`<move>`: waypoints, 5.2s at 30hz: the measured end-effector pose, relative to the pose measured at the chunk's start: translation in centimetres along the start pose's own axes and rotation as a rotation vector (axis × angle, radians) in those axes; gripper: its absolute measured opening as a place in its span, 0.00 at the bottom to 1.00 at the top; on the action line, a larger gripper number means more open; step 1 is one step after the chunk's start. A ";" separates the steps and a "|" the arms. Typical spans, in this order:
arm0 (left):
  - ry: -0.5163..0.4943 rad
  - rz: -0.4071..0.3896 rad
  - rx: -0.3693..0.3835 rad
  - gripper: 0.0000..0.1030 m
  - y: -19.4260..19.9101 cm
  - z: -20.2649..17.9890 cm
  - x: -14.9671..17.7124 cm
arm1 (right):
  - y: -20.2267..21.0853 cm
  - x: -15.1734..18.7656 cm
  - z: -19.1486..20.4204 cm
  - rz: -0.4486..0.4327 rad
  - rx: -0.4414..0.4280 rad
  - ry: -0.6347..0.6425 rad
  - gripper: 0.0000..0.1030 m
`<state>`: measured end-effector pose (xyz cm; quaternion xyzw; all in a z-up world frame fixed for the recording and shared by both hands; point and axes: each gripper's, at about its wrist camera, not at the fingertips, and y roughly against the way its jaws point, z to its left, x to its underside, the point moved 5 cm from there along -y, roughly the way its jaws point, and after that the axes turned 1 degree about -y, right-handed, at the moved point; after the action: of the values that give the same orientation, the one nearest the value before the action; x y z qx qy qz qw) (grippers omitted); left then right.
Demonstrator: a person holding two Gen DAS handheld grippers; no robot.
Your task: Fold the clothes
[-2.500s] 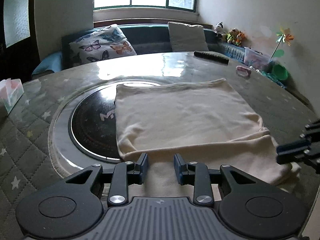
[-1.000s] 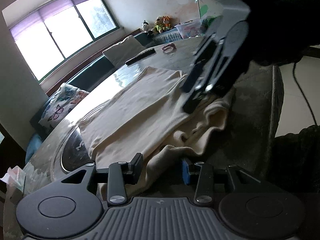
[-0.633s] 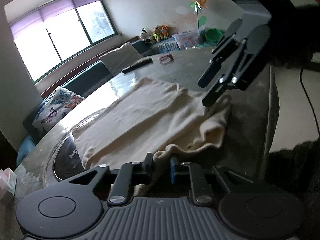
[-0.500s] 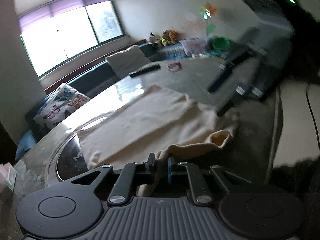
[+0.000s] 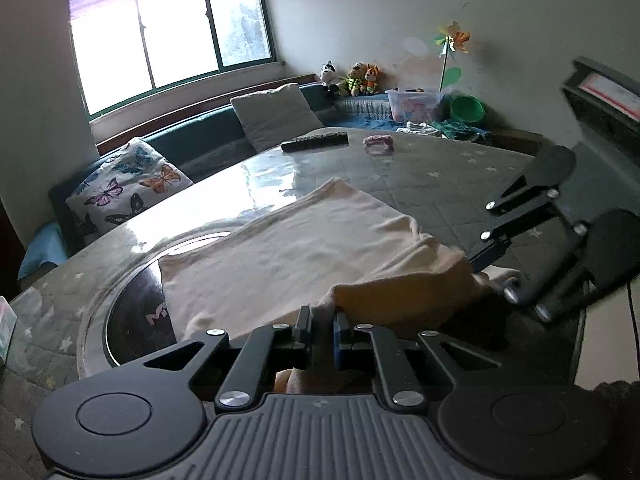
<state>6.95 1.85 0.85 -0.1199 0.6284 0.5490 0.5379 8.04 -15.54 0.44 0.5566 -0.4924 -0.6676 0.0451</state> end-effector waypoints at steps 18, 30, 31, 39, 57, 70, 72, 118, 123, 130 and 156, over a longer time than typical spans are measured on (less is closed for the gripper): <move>-0.190 0.043 -0.139 0.44 1.2 -2.0 5.1 | 1.5 -2.9 -4.1 -0.072 -0.038 -0.236 0.07; -0.167 0.014 -0.174 0.06 2.4 -0.9 4.2 | 2.7 -2.5 -3.5 -0.115 -0.019 -0.237 0.04; -0.156 0.007 -0.168 0.06 2.8 -1.0 3.9 | 3.2 -2.4 -3.4 -0.125 -0.019 -0.237 0.04; -0.102 -0.035 -0.102 0.06 9.3 -3.5 1.7 | 9.1 -0.8 -2.0 -0.173 -0.043 -0.242 0.04; 0.024 0.027 -0.137 0.05 0.5 3.4 -2.3 | 5.1 -5.3 -7.3 -0.131 -0.010 -0.252 0.04; 0.129 0.168 -0.169 0.29 -7.2 7.9 0.5 | -5.5 -2.6 -12.0 0.009 0.039 -0.417 0.21; 0.140 0.169 -0.205 0.29 -6.9 8.4 0.4 | -5.0 -2.3 -12.4 -0.003 0.062 -0.440 0.26; 0.185 0.150 -0.115 0.26 -9.1 4.2 -2.4 | -2.4 -0.2 -11.6 -0.107 0.132 -0.507 0.21; 0.156 0.107 -0.099 0.26 -6.1 2.5 -2.0 | -0.9 -0.7 -9.5 -0.112 0.108 -0.426 0.24; 0.113 0.067 -0.102 0.26 -2.5 -0.5 -0.3 | -0.2 -1.8 -3.7 -0.135 0.024 -0.277 0.30; 0.228 0.078 -0.131 0.29 -0.2 0.7 3.9 | 2.7 4.3 -3.9 -0.128 0.038 -0.411 0.25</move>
<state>5.97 4.04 -2.32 -0.1921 0.6524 0.5921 0.4323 8.17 -21.84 -0.24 0.4398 -0.4671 -0.7592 -0.1093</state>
